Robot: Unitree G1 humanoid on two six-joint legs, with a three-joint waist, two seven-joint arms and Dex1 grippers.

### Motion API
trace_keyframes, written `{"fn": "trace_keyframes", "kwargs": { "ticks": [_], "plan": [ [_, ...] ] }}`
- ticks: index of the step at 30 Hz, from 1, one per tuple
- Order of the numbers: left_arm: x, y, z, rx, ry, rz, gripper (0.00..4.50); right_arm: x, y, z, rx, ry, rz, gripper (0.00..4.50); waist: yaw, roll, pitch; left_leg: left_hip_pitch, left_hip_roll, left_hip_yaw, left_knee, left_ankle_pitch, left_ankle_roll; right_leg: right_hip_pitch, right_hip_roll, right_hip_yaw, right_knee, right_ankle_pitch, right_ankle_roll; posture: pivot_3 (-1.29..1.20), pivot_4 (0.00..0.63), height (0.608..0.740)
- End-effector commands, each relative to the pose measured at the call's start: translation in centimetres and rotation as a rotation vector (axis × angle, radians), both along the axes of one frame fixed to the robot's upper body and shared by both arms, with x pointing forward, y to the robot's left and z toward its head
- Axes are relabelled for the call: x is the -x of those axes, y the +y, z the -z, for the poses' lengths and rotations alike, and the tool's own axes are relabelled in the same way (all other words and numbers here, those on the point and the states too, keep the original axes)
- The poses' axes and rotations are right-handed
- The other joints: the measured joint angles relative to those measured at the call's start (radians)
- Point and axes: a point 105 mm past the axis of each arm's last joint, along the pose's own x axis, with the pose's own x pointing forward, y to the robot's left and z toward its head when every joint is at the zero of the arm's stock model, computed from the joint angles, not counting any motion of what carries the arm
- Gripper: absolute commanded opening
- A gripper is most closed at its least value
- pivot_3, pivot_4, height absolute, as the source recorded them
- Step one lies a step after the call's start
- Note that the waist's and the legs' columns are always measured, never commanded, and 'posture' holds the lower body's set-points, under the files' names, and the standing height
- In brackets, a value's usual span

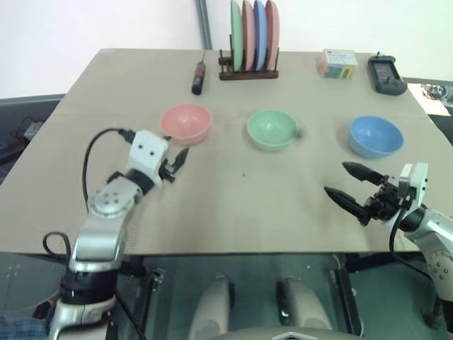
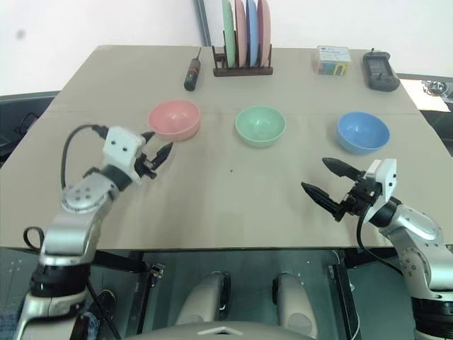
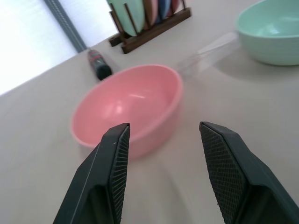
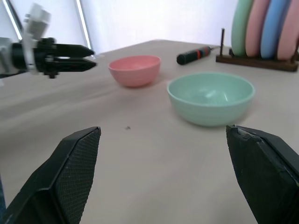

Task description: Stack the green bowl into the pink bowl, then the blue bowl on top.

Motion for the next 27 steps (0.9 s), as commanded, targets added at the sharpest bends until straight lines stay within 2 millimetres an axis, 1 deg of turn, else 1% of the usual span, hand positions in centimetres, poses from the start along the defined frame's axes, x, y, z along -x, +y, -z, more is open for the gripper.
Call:
{"fn": "trace_keyframes", "kwargs": {
  "ticks": [1,4,7,9,11,14,16,18,20,27],
  "plan": [
    [-2.1,0.4,-0.3,-0.085,-0.009,-0.023,2.52,0.3,1.0,-1.7,-0.017,-0.054,-0.021,4.50,0.000,0.000,0.000,0.000,0.000,0.000,0.000,0.000,0.000,0.000,0.000,0.000,0.000,0.000,0.000,0.00,0.150,0.740],
    [-4.2,0.2,-0.2,-0.123,-0.003,-0.023,2.52,0.2,1.3,-1.9,-0.018,-0.062,-0.019,4.50,0.001,0.000,0.000,-0.001,0.000,0.000,0.000,0.000,0.000,0.000,0.000,0.000,0.000,0.000,0.000,0.00,0.150,0.740],
    [-5.8,-0.1,0.4,-0.164,0.021,-0.018,2.52,0.2,1.2,-2.1,-0.016,-0.071,-0.007,4.50,0.002,0.000,0.000,-0.001,0.000,-0.001,0.000,0.000,0.000,0.000,0.000,-0.001,-0.001,0.001,0.000,0.00,0.150,0.740],
    [-6.8,-0.9,0.8,-0.187,0.038,0.017,2.52,0.3,1.1,-2.3,-0.015,-0.077,0.003,4.50,0.002,0.000,0.000,-0.001,-0.001,-0.001,0.000,0.000,0.000,0.000,0.000,-0.001,-0.001,0.001,0.000,0.00,0.150,0.740],
    [-7.3,-1.7,0.7,-0.197,0.029,0.049,2.52,0.4,1.1,-2.3,-0.012,-0.080,0.009,4.50,0.001,0.000,0.000,-0.001,-0.001,0.000,0.000,0.000,0.000,0.000,0.000,-0.001,-0.001,0.001,0.000,0.00,0.150,0.740],
    [-7.4,-2.7,0.1,-0.193,0.005,0.095,2.52,0.5,0.9,-2.5,-0.008,-0.085,0.024,4.50,-0.001,0.000,0.000,-0.002,-0.001,-0.001,0.000,0.000,0.000,0.000,0.000,-0.001,-0.001,0.001,-0.001,0.00,0.150,0.740],
    [-7.2,-3.3,-0.8,-0.126,-0.017,0.145,2.52,0.6,0.7,-2.6,-0.008,-0.087,0.039,4.50,-0.001,0.000,0.000,-0.002,0.000,-0.001,-0.001,0.000,0.000,-0.001,0.000,-0.001,-0.001,0.002,-0.002,0.00,0.150,0.740],
    [-7.0,-3.5,-1.7,-0.062,-0.037,0.167,2.52,0.7,0.6,-2.5,-0.007,-0.084,0.047,4.50,-0.001,0.000,0.000,-0.002,0.000,-0.001,-0.001,0.000,0.000,-0.001,0.000,-0.001,-0.001,0.002,-0.003,0.00,0.150,0.740],
    [-6.8,-3.7,-2.0,-0.038,-0.046,0.184,2.52,0.8,0.6,-2.4,-0.006,-0.079,0.051,4.50,-0.001,0.000,0.000,-0.002,0.000,-0.001,-0.001,0.000,0.000,-0.001,0.000,-0.001,0.000,0.002,-0.003,0.00,0.150,0.740],
    [-6.4,-4.1,-1.3,-0.048,-0.023,0.201,2.52,0.8,0.5,-2.3,-0.006,-0.074,0.058,4.50,0.000,0.000,0.000,-0.001,0.000,-0.001,0.000,0.000,0.000,0.000,0.000,-0.001,0.000,0.002,-0.003,0.00,0.150,0.740]
  ]
}}
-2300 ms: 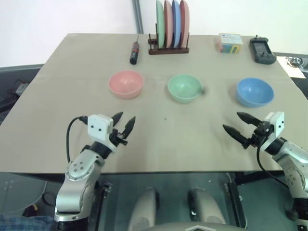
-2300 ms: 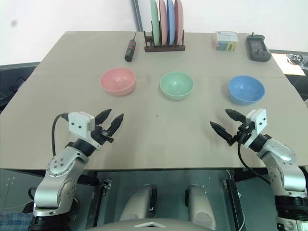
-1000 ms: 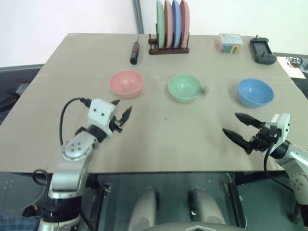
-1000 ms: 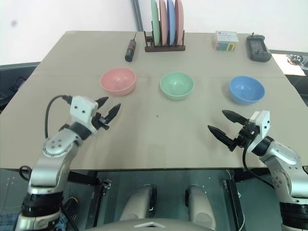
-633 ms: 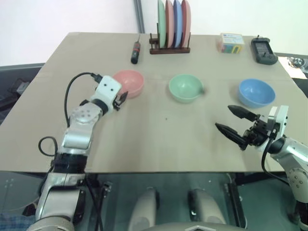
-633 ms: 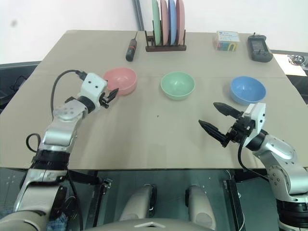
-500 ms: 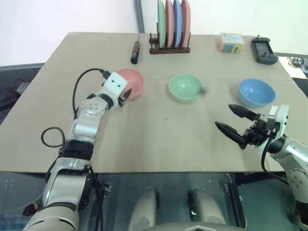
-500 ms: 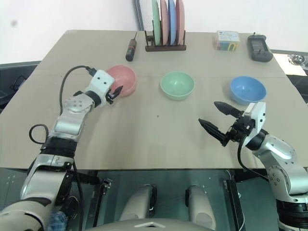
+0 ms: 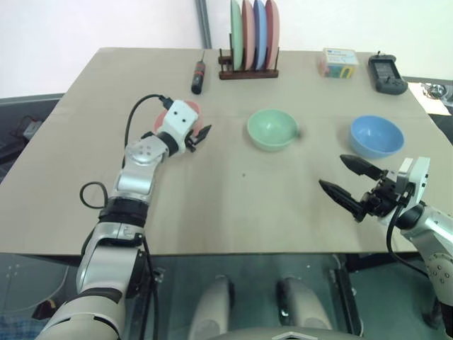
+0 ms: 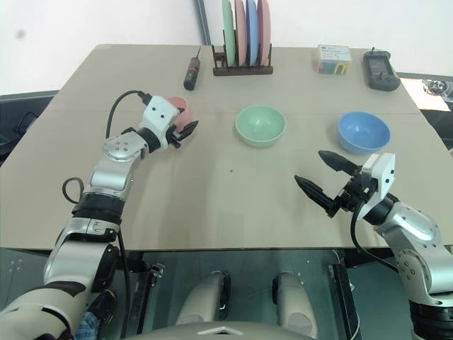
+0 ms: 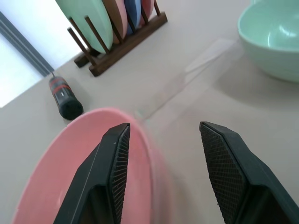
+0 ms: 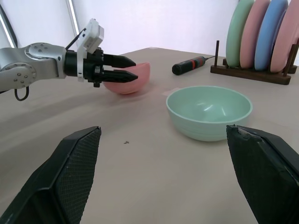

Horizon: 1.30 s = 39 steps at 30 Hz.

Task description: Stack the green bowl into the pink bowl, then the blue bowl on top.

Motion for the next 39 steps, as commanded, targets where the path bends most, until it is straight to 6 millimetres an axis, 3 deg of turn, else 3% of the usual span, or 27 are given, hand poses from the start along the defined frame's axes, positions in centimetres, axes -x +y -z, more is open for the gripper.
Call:
{"fn": "trace_keyframes", "kwargs": {
  "ticks": [1,6,14,20,25,28,30,36,39],
  "plan": [
    [0.4,-0.4,-0.9,-0.001,-0.035,0.020,2.52,0.4,-0.1,-1.3,0.009,-0.054,0.000,4.50,0.000,0.000,0.000,0.000,0.000,0.000,0.000,0.000,0.000,0.000,0.000,0.000,0.000,0.000,0.000,0.00,0.150,0.740],
    [0.5,0.5,0.9,-0.061,0.041,-0.008,2.52,0.3,-0.3,-1.4,0.013,-0.052,0.003,4.50,-0.001,0.000,0.000,0.000,0.000,0.000,0.000,0.000,0.000,0.000,0.000,0.000,0.000,0.000,0.000,0.00,0.150,0.740],
    [0.4,1.5,2.2,-0.138,0.083,-0.046,2.52,0.1,-0.4,-1.5,0.018,-0.055,0.006,4.50,0.000,0.000,0.000,0.000,0.000,0.000,0.000,0.000,0.000,0.000,0.000,0.000,0.000,0.000,0.000,0.00,0.150,0.740],
    [-0.1,2.3,2.2,-0.161,0.092,-0.094,0.07,0.2,-0.4,-1.4,0.018,-0.054,0.013,4.50,0.000,0.000,0.000,0.000,0.000,0.000,0.000,0.000,0.000,0.000,0.000,0.000,0.000,0.000,0.000,0.00,0.150,0.740],
    [-0.4,2.6,2.0,-0.175,0.089,-0.101,0.02,0.2,-0.4,-1.3,0.015,-0.055,0.015,4.50,0.000,0.000,0.000,0.000,0.000,0.000,0.000,0.000,0.000,0.000,0.000,0.000,0.001,0.000,0.000,0.00,0.150,0.740],
    [0.1,0.9,1.2,-0.155,0.068,-0.010,0.02,0.2,-0.4,-1.2,0.014,-0.053,0.017,4.50,0.000,0.000,0.000,0.000,0.000,0.000,0.000,0.000,0.000,0.000,0.000,0.000,0.001,0.000,0.000,0.00,0.150,0.740],
    [1.5,-1.5,0.7,-0.159,0.056,0.143,0.02,0.2,-0.4,-1.2,0.015,-0.052,0.018,4.50,0.001,0.000,0.000,0.000,0.000,0.000,0.000,0.000,0.000,0.000,0.000,0.000,0.001,0.000,0.000,0.00,0.150,0.740],
    [8.6,-7.6,0.8,-0.151,0.117,0.644,0.02,0.1,-0.3,-1.1,0.015,-0.053,0.017,4.50,-0.001,0.000,0.000,-0.001,0.000,0.000,0.000,0.000,0.000,0.000,-0.001,0.000,0.000,0.000,0.000,0.00,0.150,0.740],
    [11.1,-8.5,1.2,-0.131,0.182,0.774,0.02,0.0,-0.2,-1.1,0.014,-0.055,0.014,4.50,-0.004,0.000,0.000,0.001,0.001,0.001,0.000,0.000,0.000,0.000,0.000,0.001,0.001,0.000,-0.001,0.00,0.150,0.740]
  ]
}}
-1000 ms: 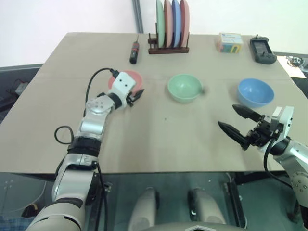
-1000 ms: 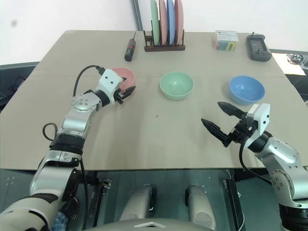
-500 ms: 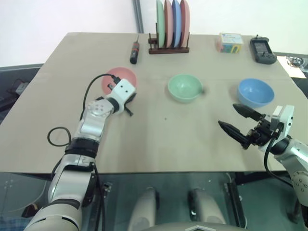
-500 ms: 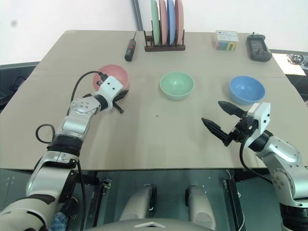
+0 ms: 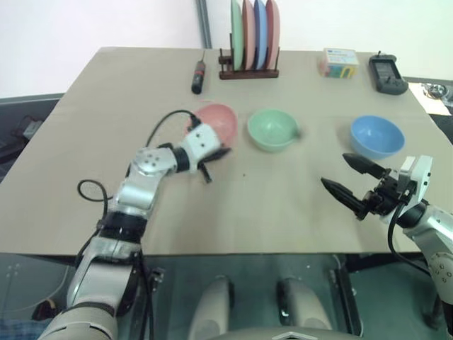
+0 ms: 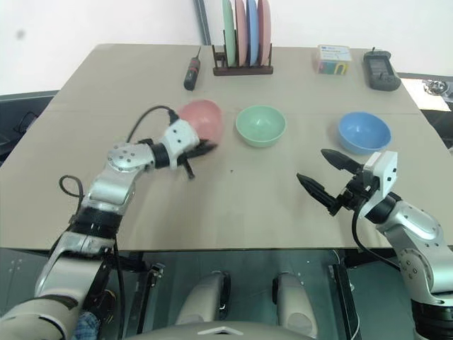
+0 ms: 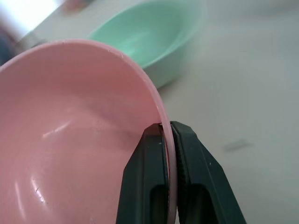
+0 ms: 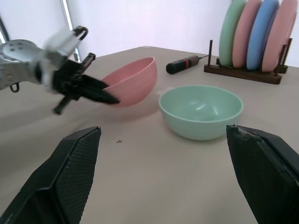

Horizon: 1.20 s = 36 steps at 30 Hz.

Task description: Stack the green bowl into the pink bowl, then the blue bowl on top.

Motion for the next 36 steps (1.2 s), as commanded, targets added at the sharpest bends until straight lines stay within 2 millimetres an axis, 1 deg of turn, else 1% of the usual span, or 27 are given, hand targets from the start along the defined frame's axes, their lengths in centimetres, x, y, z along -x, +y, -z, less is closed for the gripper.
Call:
{"fn": "trace_keyframes", "kwargs": {
  "ticks": [1,4,5,7,8,9,11,12,13,14,15,16,17,18,22,25,28,30,32,33,36],
  "plan": [
    [2.9,-0.8,-0.7,-0.011,0.037,0.151,0.02,0.2,0.1,-1.0,0.000,-0.052,-0.006,4.50,-0.001,0.000,0.000,0.001,0.000,0.000,0.000,0.000,0.000,0.000,0.000,0.000,0.001,0.000,0.000,0.00,0.150,0.740],
    [4.4,-0.7,0.4,-0.069,0.097,0.222,0.02,0.2,0.1,-1.0,0.002,-0.052,-0.008,4.50,0.000,0.001,-0.001,0.002,0.001,0.000,0.000,0.000,0.000,0.000,0.001,0.000,0.001,-0.002,0.002,0.00,0.150,0.740],
    [4.6,-0.7,0.5,-0.082,0.101,0.230,0.02,0.2,0.1,-1.0,0.003,-0.052,-0.008,4.50,0.000,0.001,-0.001,0.001,0.001,0.000,0.001,0.000,0.000,0.000,0.001,0.000,0.001,-0.002,0.002,0.00,0.150,0.740],
    [4.4,-0.6,0.7,-0.095,0.081,0.215,0.02,0.2,0.2,-1.0,0.004,-0.052,-0.009,4.50,0.001,0.001,-0.001,0.001,0.001,0.000,0.001,0.000,0.000,0.000,0.001,0.001,0.001,-0.002,0.002,0.00,0.150,0.740],
    [4.2,-0.5,0.7,-0.097,0.076,0.208,0.78,0.2,0.2,-1.0,0.004,-0.052,-0.010,4.50,0.003,0.001,-0.001,0.001,0.001,0.000,0.001,0.000,0.000,0.000,0.001,0.001,0.001,-0.002,0.002,0.00,0.150,0.740],
    [4.1,-0.6,0.6,-0.086,0.072,0.203,0.96,0.1,0.2,-1.0,0.004,-0.051,-0.011,4.50,0.005,0.001,-0.001,0.000,0.001,0.000,0.002,0.000,0.000,0.000,0.001,0.000,0.001,-0.002,0.003,0.00,0.150,0.740],
    [4.0,-0.6,0.4,-0.069,0.055,0.201,1.83,0.1,0.2,-1.0,0.005,-0.051,-0.012,4.50,0.005,0.001,0.000,0.000,0.000,0.000,0.002,0.000,0.000,0.000,0.001,0.000,0.001,-0.002,0.003,0.00,0.150,0.740],
    [3.9,-0.8,-0.1,-0.037,0.042,0.202,2.35,0.1,0.2,-1.0,0.005,-0.051,-0.013,4.50,0.005,0.001,-0.001,0.000,0.000,0.000,0.002,0.000,0.000,0.000,0.001,0.000,0.001,-0.002,0.003,0.00,0.150,0.740],
    [4.0,-0.9,-0.5,-0.008,0.035,0.203,2.48,0.1,0.2,-1.1,0.006,-0.051,-0.014,4.50,0.005,0.001,0.000,0.000,0.000,0.000,0.002,0.000,0.000,0.000,0.001,0.000,0.001,-0.002,0.003,0.00,0.150,0.740],
    [4.0,-0.9,-0.9,0.023,0.027,0.200,3.04,0.1,0.2,-1.1,0.007,-0.052,-0.015,4.50,0.004,0.001,-0.001,0.000,0.000,0.000,0.002,0.000,0.000,0.000,0.001,0.000,0.001,-0.002,0.003,0.00,0.150,0.740],
    [4.1,-0.8,-1.2,0.044,0.020,0.195,3.34,0.1,0.2,-1.1,0.007,-0.052,-0.015,4.50,0.004,0.001,0.000,0.000,0.000,0.000,0.002,0.000,0.000,0.000,0.001,0.000,0.001,-0.002,0.003,0.00,0.150,0.740],
    [4.1,-0.5,-1.5,0.065,0.010,0.186,3.80,0.1,0.2,-1.2,0.009,-0.053,-0.015,4.50,0.004,0.001,-0.001,0.000,0.000,0.000,0.002,0.000,0.000,0.000,0.001,0.000,0.001,-0.002,0.003,0.00,0.150,0.740],
    [4.1,-0.3,-1.8,0.087,0.004,0.176,3.95,0.1,0.2,-1.2,0.010,-0.054,-0.016,4.50,0.001,0.001,0.000,0.000,0.000,0.000,0.002,0.000,0.000,0.000,0.001,0.000,0.001,-0.002,0.003,0.00,0.150,0.740],
    [4.1,0.0,-2.3,0.120,-0.004,0.158,4.43,0.1,0.2,-1.2,0.011,-0.055,-0.018,4.50,0.000,0.001,0.000,0.001,0.001,0.000,0.002,0.000,0.000,0.000,0.001,0.000,0.001,-0.002,0.003,0.00,0.150,0.740],
    [3.8,1.6,-4.4,0.260,-0.018,0.071,4.43,-0.2,0.5,-1.4,0.033,-0.064,-0.028,4.50,0.001,0.001,0.000,0.001,0.001,0.000,0.001,0.000,0.000,0.000,0.001,0.000,0.001,-0.002,0.003,0.00,0.150,0.740],
    [3.7,3.4,-5.7,0.392,-0.001,-0.024,4.43,-1.5,0.4,-1.4,0.113,-0.081,-0.012,4.50,-0.003,0.001,0.000,0.001,0.001,0.000,0.002,0.000,0.000,0.000,0.001,0.000,0.001,-0.002,0.003,0.00,0.150,0.740],
    [4.1,5.3,-5.2,0.436,0.019,-0.112,4.43,-3.7,0.1,-0.9,0.261,-0.112,0.018,4.50,-0.004,0.001,-0.001,0.001,0.001,0.000,0.002,0.000,0.000,0.000,0.001,0.000,0.001,-0.002,0.003,0.00,0.150,0.740],
    [4.3,6.8,-4.6,0.461,0.011,-0.190,4.43,-5.0,0.2,-0.2,0.398,-0.144,0.001,4.50,-0.009,0.001,0.000,0.001,0.001,0.001,0.001,0.000,0.000,0.000,0.001,0.001,0.001,-0.002,0.002,0.00,0.150,0.740],
    [4.7,8.2,-4.2,0.490,0.001,-0.271,4.43,-6.8,0.2,0.4,0.530,-0.182,0.000,4.50,-0.012,0.000,-0.001,0.001,0.001,0.001,0.001,0.000,0.000,0.000,0.001,0.001,0.001,-0.001,0.001,0.00,0.150,0.740],
    [4.8,8.7,-4.1,0.502,-0.004,-0.299,4.43,-7.6,0.2,0.4,0.564,-0.196,0.003,4.50,-0.015,0.001,-0.001,0.001,0.001,0.000,0.001,0.000,0.000,0.000,0.001,0.000,0.001,0.000,0.000,0.00,0.150,0.740],
    [5.7,10.2,-4.0,0.535,-0.034,-0.387,4.43,-9.8,1.1,0.5,0.656,-0.245,-0.031,4.50,-0.018,0.000,0.000,0.001,0.001,0.001,0.001,0.000,0.000,0.000,0.001,0.000,0.001,0.000,0.000,0.00,0.150,0.740]
  ]
}}
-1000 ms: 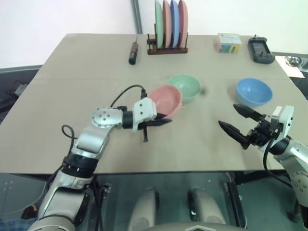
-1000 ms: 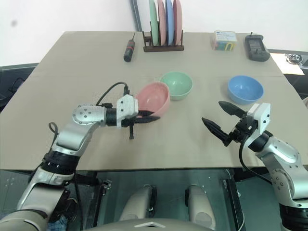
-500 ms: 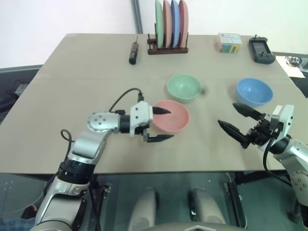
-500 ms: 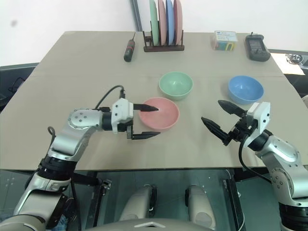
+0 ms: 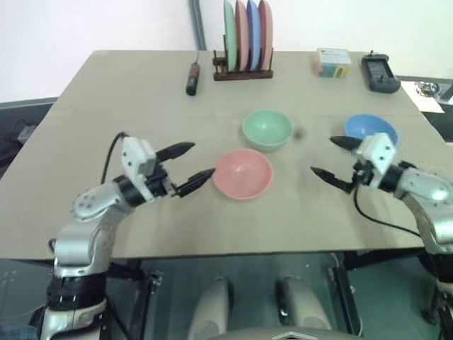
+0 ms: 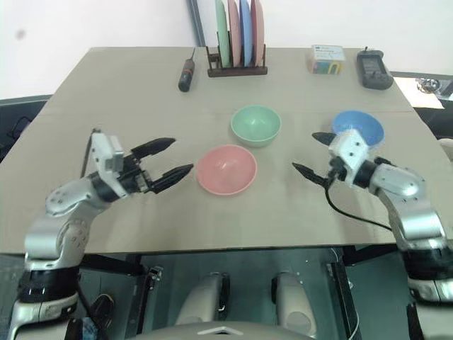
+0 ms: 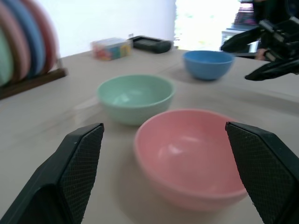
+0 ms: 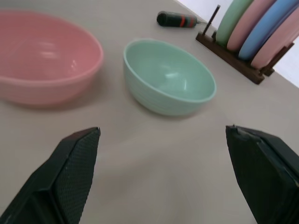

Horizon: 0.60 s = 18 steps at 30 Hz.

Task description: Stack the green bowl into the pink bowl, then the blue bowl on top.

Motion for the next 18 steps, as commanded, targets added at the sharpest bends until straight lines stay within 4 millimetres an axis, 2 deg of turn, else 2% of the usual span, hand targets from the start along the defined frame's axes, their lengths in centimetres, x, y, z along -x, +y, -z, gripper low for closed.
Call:
{"fn": "trace_keyframes", "kwargs": {
  "ticks": [1,5,12,18],
  "plan": [
    [1.6,1.7,-2.1,0.034,-0.108,-0.110,4.43,-2.2,1.6,-0.4,0.134,-0.081,-0.079,4.50,-0.004,0.000,0.000,0.000,0.000,0.000,0.000,0.000,0.000,0.000,0.000,0.000,0.000,0.000,0.000,0.00,0.150,0.740],
    [3.3,2.6,-2.0,0.062,-0.123,-0.195,4.43,-4.1,3.5,-0.2,0.246,-0.121,-0.166,4.50,-0.008,0.000,0.000,0.000,0.000,0.000,-0.001,0.000,0.000,-0.001,0.000,0.000,0.000,0.000,0.000,0.00,0.150,0.740],
    [5.3,3.3,-1.2,0.087,-0.118,-0.313,4.43,-5.8,6.9,0.0,0.353,-0.152,-0.301,4.50,-0.008,0.000,0.000,0.000,0.000,0.000,-0.001,0.000,0.000,-0.001,-0.001,0.001,0.000,0.001,0.000,0.00,0.150,0.740],
    [6.2,3.3,-0.5,0.100,-0.113,-0.370,4.43,-7.0,9.1,0.3,0.428,-0.155,-0.325,4.50,-0.008,0.000,0.000,0.000,0.000,0.000,-0.002,0.000,0.000,-0.001,-0.001,0.000,0.000,0.000,-0.001,0.00,0.150,0.740]
  ]
}}
